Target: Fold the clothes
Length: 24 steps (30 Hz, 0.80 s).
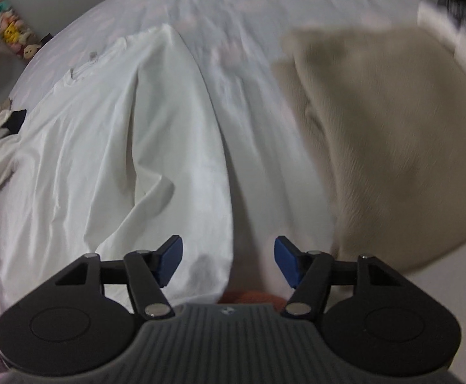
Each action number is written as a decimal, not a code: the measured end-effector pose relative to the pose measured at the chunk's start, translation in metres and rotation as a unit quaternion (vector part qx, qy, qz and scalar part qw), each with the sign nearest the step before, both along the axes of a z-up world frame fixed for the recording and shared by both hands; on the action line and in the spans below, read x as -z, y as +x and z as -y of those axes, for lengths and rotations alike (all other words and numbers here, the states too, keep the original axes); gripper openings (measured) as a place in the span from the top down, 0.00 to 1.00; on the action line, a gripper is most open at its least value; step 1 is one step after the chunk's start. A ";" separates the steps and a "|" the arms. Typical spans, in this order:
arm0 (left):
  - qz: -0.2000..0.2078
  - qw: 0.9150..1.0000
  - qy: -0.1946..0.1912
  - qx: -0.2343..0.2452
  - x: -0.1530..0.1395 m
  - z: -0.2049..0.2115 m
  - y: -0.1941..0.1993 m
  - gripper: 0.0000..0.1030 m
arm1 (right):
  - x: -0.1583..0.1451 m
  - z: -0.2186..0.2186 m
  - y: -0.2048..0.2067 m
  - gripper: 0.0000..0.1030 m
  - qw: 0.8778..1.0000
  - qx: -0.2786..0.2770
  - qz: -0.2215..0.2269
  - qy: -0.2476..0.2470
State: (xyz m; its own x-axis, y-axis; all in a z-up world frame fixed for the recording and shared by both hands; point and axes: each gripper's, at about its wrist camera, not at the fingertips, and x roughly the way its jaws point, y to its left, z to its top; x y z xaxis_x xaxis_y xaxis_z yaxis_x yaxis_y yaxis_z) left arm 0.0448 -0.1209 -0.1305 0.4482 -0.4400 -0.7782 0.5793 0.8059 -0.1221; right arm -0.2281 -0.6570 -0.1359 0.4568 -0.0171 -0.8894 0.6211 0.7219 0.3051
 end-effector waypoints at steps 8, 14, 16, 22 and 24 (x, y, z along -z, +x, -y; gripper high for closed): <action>-0.005 1.000 -0.006 -0.014 0.004 -0.007 0.001 0.57 | 0.000 -0.005 -0.001 0.95 0.999 0.019 0.013 0.034; -0.009 1.000 -0.005 -0.008 0.008 -0.003 0.001 0.57 | -0.049 0.018 -0.010 0.98 0.995 0.070 0.074 0.008; -0.011 1.000 -0.003 -0.007 0.008 -0.002 0.001 0.57 | -0.070 0.029 -0.009 0.99 0.993 0.081 0.090 -0.013; 0.000 1.000 -0.017 -0.014 0.004 -0.005 0.000 0.57 | -0.123 0.073 0.005 0.99 0.986 0.097 0.105 -0.081; 0.001 1.000 -0.019 -0.021 0.003 -0.005 0.002 0.57 | -0.140 0.090 0.006 0.99 0.983 0.108 0.108 -0.102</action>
State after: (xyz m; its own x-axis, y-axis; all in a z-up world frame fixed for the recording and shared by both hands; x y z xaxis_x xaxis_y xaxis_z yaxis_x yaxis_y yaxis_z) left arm 0.0468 -0.1156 -0.1336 0.4687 -0.4499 -0.7602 0.5458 0.8242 -0.1512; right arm -0.2224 -0.7474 0.0039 0.6013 -0.3019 -0.7398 0.7029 0.6401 0.3102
